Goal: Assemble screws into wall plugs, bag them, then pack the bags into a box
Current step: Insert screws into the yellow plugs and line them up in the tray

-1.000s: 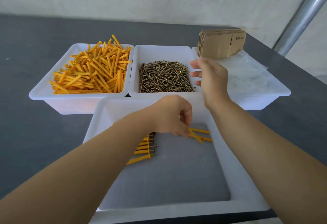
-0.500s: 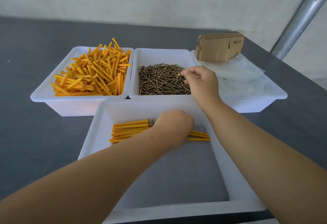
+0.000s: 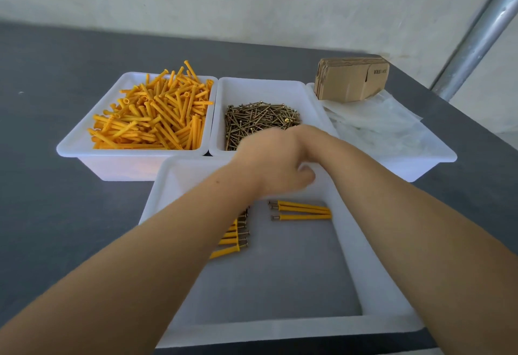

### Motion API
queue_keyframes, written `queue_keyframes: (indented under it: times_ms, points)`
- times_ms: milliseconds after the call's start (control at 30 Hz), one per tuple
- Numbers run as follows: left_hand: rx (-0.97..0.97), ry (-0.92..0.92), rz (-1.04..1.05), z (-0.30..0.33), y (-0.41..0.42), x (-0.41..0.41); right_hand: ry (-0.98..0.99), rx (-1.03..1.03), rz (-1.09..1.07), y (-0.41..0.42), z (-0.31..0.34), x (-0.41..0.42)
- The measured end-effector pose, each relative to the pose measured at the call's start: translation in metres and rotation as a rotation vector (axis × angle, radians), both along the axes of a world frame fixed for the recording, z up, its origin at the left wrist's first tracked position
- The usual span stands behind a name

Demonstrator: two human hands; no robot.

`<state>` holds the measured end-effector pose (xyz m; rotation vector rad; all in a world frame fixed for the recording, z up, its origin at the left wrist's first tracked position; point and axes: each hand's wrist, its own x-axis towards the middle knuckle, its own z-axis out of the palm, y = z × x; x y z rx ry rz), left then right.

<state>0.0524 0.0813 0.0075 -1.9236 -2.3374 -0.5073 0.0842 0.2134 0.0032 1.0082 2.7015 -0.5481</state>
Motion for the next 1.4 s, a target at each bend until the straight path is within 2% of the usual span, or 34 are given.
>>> queue_keyframes:
  times_ms: [133, 200, 267, 333, 400, 500, 600, 767, 833, 900, 967, 1033, 1100, 1167, 1300, 1400]
  points:
    - [0.294, -0.052, 0.311, 0.014, -0.014, -0.045, -0.232, 0.099, 0.087, 0.0, 0.007, -0.012]
    - [0.366, -0.049, 0.498, 0.011, -0.022, -0.072, -0.291, 0.12, 0.111, -0.001, 0.009, -0.014]
    - [0.265, -0.112, 0.694, 0.003, -0.03, -0.097, -0.305, 0.127, 0.121, 0.001, 0.009, -0.015]
    - [0.138, -0.179, 0.794, -0.008, -0.034, -0.11, -0.294, 0.119, 0.118, 0.001, 0.01, -0.015]
    - [0.074, -0.241, 0.783, -0.019, -0.033, -0.113, -0.302, 0.124, 0.129, 0.001, 0.012, -0.014]
    - [0.157, -0.305, 0.773, -0.025, -0.031, -0.114, -0.313, 0.122, 0.136, 0.0, 0.013, -0.014]
    - [0.196, -0.274, 0.801, -0.025, -0.03, -0.114, -0.12, 0.036, 0.089, 0.001, 0.011, -0.011]
    - [0.085, -0.245, 0.78, -0.025, -0.027, -0.113, 0.159, 0.056, 0.027, 0.003, -0.001, -0.005]
    - [0.057, -0.258, 0.807, -0.025, -0.026, -0.113, 0.355, 0.077, -0.021, 0.005, -0.003, -0.001]
    - [0.116, -0.252, 0.821, -0.024, -0.027, -0.11, 0.583, 0.061, -0.095, 0.005, -0.001, 0.008]
    - [0.262, -0.214, 0.809, -0.024, -0.028, -0.109, 0.823, -0.131, -0.209, 0.002, 0.004, 0.018]
    - [0.424, -0.187, 0.813, -0.022, -0.028, -0.108, 0.988, -0.444, -0.309, -0.005, 0.007, 0.03]
    - [0.526, -0.173, 0.791, -0.021, -0.026, -0.108, 1.022, -0.628, -0.35, -0.012, 0.004, 0.039]
    - [0.571, -0.174, 0.793, -0.022, -0.024, -0.107, 1.078, -0.693, -0.373, -0.015, -0.002, 0.045]
    - [0.768, -0.247, 0.819, -0.019, -0.029, -0.107, 1.197, -0.683, -0.363, -0.018, -0.005, 0.05]
    - [0.871, -0.216, 0.593, -0.007, -0.031, -0.095, 1.203, -0.642, -0.303, -0.021, -0.009, 0.051]
